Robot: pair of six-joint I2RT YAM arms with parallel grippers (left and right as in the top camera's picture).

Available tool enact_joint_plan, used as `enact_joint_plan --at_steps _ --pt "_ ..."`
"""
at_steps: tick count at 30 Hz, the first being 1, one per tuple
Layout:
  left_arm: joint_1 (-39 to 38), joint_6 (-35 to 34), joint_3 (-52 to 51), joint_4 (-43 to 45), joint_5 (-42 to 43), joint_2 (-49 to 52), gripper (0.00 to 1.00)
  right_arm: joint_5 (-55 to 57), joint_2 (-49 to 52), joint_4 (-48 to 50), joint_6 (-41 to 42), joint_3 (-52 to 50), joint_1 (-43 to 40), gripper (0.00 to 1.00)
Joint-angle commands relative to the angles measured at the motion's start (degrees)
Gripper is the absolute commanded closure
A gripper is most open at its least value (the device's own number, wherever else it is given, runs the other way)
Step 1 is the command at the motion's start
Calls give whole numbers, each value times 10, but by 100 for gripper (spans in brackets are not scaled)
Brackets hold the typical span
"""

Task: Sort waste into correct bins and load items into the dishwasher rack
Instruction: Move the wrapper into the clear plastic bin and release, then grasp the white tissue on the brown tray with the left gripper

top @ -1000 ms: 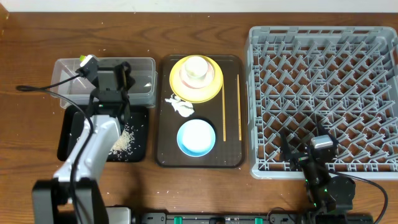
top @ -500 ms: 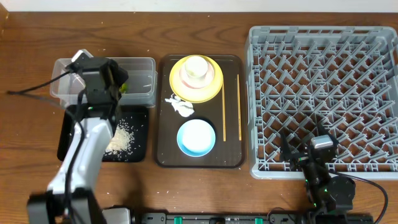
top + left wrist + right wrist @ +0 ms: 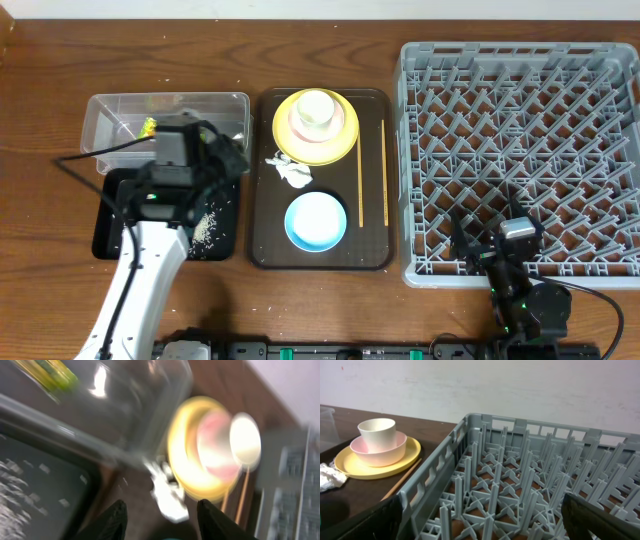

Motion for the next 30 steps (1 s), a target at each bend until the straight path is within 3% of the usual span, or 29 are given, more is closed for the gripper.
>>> enact_joint_plan --at_steps 1,6,11,26,30 --pt "-49 5 6 -7 2 20 52 3 0 -2 -7 -1 6 1" --pt "-124 5 6 -2 -73 73 51 3 0 -3 -7 -1 6 1" --pt "-159 5 6 38 -86 137 51 3 0 -3 -7 -1 6 1" --pt "-163 5 6 123 -88 282 51 3 0 -3 -7 -1 6 1" --pt "-163 5 6 125 -88 286 62 3 0 -3 -7 -1 6 1"
